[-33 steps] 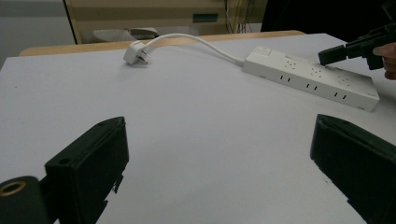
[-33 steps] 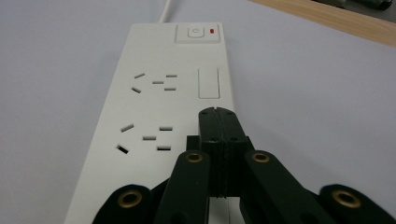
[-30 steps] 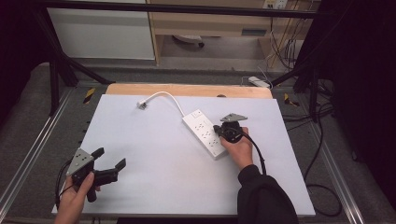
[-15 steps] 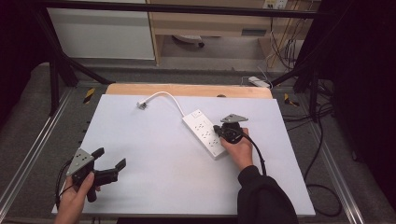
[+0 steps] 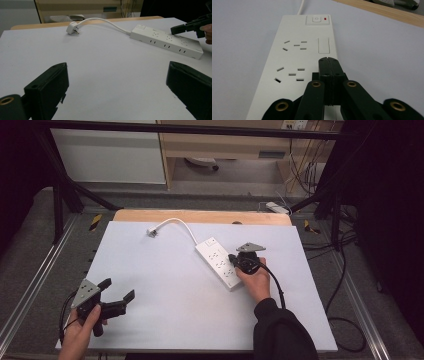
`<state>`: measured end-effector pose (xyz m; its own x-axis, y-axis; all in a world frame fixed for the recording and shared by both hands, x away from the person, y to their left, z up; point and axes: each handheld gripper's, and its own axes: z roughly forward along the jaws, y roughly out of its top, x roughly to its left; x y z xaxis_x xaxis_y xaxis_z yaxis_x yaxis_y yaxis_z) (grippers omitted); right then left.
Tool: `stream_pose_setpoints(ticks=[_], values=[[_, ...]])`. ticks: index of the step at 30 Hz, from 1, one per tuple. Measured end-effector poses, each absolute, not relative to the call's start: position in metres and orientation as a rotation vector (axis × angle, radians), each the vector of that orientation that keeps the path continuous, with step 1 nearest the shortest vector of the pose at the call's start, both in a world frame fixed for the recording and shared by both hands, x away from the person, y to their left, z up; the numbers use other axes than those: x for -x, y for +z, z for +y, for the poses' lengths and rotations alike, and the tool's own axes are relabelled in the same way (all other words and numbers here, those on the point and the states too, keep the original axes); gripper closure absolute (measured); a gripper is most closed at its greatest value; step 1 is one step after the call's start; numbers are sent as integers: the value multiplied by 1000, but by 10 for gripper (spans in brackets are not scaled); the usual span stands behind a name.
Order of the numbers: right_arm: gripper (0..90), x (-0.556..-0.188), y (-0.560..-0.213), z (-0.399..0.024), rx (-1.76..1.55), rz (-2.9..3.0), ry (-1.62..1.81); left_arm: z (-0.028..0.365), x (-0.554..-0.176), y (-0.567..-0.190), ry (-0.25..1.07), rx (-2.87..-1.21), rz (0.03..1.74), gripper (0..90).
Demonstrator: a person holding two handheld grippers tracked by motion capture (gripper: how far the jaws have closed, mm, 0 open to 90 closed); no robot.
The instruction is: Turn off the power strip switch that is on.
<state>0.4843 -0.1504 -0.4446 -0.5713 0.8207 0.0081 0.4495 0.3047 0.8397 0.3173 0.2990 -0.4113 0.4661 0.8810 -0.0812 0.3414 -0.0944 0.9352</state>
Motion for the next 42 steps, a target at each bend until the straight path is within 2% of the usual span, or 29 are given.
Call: stream_pose_setpoints(ticks=[42], values=[[900, -484, -436, -155, -1161, 2131, 1245, 299, -318, -412, 648, -1672, 1074, 43]])
